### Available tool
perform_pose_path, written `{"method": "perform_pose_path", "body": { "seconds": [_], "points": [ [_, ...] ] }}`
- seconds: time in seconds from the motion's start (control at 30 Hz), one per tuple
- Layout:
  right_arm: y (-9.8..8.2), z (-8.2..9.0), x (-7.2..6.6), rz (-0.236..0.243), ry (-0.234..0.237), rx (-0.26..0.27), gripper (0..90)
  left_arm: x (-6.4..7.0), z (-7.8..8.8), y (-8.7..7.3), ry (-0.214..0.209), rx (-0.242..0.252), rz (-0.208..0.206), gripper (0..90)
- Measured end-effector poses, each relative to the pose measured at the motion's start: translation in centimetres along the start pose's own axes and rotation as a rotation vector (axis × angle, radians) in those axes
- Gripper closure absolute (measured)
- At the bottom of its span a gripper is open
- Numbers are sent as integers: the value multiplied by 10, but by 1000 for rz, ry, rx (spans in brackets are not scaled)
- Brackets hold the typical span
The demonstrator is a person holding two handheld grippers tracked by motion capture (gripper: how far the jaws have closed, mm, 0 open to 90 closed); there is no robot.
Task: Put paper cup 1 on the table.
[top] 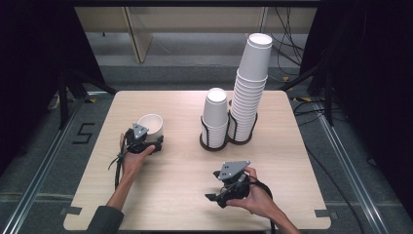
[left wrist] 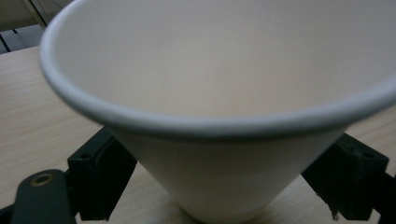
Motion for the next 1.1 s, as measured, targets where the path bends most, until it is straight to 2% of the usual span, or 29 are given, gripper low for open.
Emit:
{"method": "perform_pose_path", "body": {
  "seconds": [0.17, 0.37, 0.47, 0.6, 0.67, 0.7, 0.73, 0.8, 0.9, 0.93, 1.1],
  "points": [
    [0, 2, 3, 0, -3, 8, 217, 2, 7, -3, -7, -28, -3, 145],
    [1, 9, 8, -16, -29, 31, 217, 2, 19, -5, -19, -22, 56, 145],
    [1, 14, 10, -19, -40, 43, 218, 4, 28, -7, -20, -33, 41, 146],
    [-1, 19, 15, -41, -53, 56, 218, 7, 36, -11, -23, -42, 54, 145],
    [-2, 21, 16, -63, -61, 53, 218, 7, 39, -12, -23, -49, 40, 146],
    [-2, 21, 18, -44, -62, 62, 218, 7, 40, -12, -23, -49, 42, 145],
    [-3, 22, 18, -57, -67, 59, 218, 7, 42, -12, -18, -49, 46, 145],
    [-2, 24, 20, -52, -72, 65, 217, 8, 47, -14, -7, -53, 61, 145],
    [-3, 28, 22, -55, -79, 71, 217, 9, 49, -17, -27, -61, 58, 145],
    [-3, 29, 22, -62, -76, 66, 217, 10, 50, -18, -21, -52, 66, 146],
    [-3, 36, 25, -71, -100, 83, 217, 17, 63, -23, -53, -37, 66, 146]
  ]
}}
Point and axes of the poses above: each handheld gripper's, and its own axes: z roughly backward along the jaws, y roughly out of its top, x roughly to its right, the point moved 3 cm from there along -z, roughly forward along the jaws
